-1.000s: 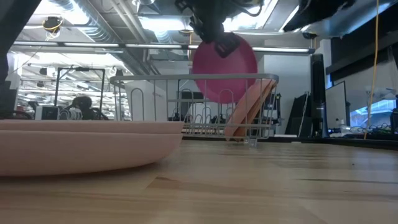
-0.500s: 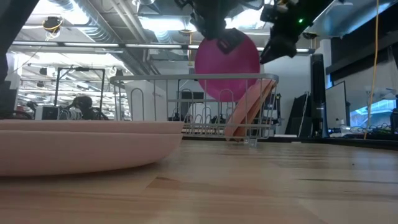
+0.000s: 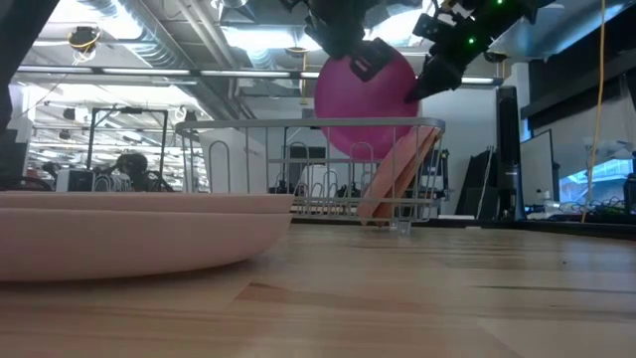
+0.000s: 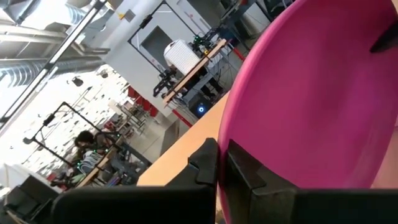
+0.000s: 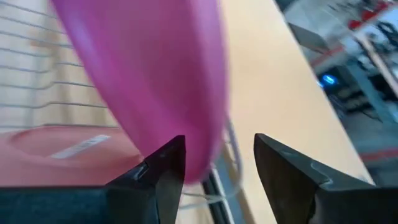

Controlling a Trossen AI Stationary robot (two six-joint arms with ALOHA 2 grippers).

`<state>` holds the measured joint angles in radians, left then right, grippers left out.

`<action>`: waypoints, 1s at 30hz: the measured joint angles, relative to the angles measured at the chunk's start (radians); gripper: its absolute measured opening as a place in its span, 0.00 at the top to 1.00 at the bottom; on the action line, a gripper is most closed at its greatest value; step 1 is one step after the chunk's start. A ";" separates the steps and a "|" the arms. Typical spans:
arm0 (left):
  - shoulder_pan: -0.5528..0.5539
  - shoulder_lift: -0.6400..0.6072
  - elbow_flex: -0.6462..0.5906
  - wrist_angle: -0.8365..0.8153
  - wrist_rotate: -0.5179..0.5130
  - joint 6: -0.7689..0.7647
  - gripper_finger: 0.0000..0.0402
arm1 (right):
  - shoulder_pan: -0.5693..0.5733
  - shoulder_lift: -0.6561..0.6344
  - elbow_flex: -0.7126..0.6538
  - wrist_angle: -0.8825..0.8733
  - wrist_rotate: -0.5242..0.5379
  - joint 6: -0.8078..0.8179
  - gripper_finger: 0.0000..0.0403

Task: Sort dishes
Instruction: Put the pink plate into the dish rack

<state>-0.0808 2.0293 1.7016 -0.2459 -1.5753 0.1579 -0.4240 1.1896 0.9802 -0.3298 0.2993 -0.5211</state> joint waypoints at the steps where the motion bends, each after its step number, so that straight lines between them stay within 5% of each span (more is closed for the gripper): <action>1: -0.003 0.000 0.000 0.000 0.000 -0.001 1.00 | -0.005 0.000 0.000 -0.001 -0.037 -0.010 0.52; 6: -0.012 0.000 0.000 0.001 0.000 -0.001 1.00 | -0.004 0.000 0.000 0.018 -0.108 -0.027 0.60; 15: -0.027 0.002 0.000 0.004 0.018 0.010 0.98 | -0.005 -0.001 0.003 0.035 -0.091 -0.097 0.95; 25: -0.090 -0.006 -0.001 0.003 0.025 0.042 0.83 | -0.001 -0.001 0.003 0.027 -0.108 -0.168 0.95; 30: -0.147 -0.013 -0.001 0.003 0.016 0.099 0.77 | 0.000 -0.001 0.002 0.032 -0.212 -0.181 0.95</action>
<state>-0.2274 2.0159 1.7008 -0.2433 -1.5591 0.2572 -0.4244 1.1885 0.9827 -0.2982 0.0875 -0.7019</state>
